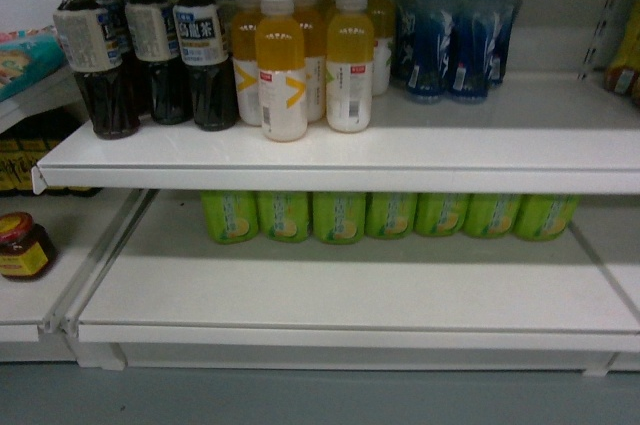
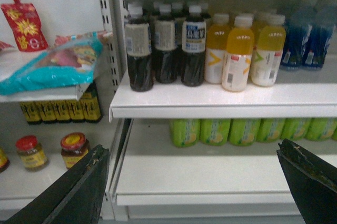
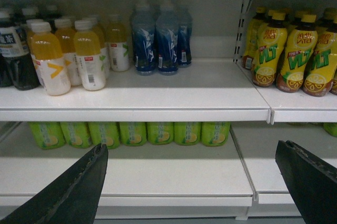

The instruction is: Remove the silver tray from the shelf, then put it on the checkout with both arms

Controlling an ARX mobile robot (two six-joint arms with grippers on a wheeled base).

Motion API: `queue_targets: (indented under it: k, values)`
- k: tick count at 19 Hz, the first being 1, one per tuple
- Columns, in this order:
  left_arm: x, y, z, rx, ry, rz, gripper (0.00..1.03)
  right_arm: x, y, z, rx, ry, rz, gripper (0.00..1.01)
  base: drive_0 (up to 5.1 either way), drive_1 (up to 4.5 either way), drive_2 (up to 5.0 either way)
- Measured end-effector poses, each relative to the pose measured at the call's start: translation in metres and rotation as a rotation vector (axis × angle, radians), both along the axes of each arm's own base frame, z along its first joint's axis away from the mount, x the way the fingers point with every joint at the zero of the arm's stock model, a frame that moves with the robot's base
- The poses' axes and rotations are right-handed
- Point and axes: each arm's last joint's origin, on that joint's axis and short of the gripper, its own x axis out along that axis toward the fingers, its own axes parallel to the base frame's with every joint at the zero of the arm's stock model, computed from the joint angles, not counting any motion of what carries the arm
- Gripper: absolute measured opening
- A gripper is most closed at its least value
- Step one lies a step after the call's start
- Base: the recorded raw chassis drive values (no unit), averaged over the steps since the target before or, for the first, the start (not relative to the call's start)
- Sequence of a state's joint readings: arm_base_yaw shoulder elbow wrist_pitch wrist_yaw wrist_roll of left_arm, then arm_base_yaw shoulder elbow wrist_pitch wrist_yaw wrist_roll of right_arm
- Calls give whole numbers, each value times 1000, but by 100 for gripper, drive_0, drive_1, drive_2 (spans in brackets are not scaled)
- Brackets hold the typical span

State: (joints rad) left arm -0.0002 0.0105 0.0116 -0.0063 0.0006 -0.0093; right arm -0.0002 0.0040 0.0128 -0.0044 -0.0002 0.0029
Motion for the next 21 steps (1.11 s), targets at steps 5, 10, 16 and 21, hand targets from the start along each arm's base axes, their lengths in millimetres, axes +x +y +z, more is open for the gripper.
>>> queue_targets:
  k: [5, 10, 16, 21]
  values:
    - [0, 0, 0, 7, -2, 1, 98, 0, 0, 0, -2, 1, 1, 98, 0, 0, 0]
    - [0, 0, 0, 10, -4, 0, 98, 0, 0, 0, -1, -4, 0, 98, 0, 0, 0]
    - [0, 0, 0, 10, 0, 1, 98, 0, 0, 0, 0, 1, 0, 98, 1, 87, -85]
    - [0, 0, 0, 10, -3, 1, 98, 0, 0, 0, 0, 0, 0, 98, 4, 393, -384]
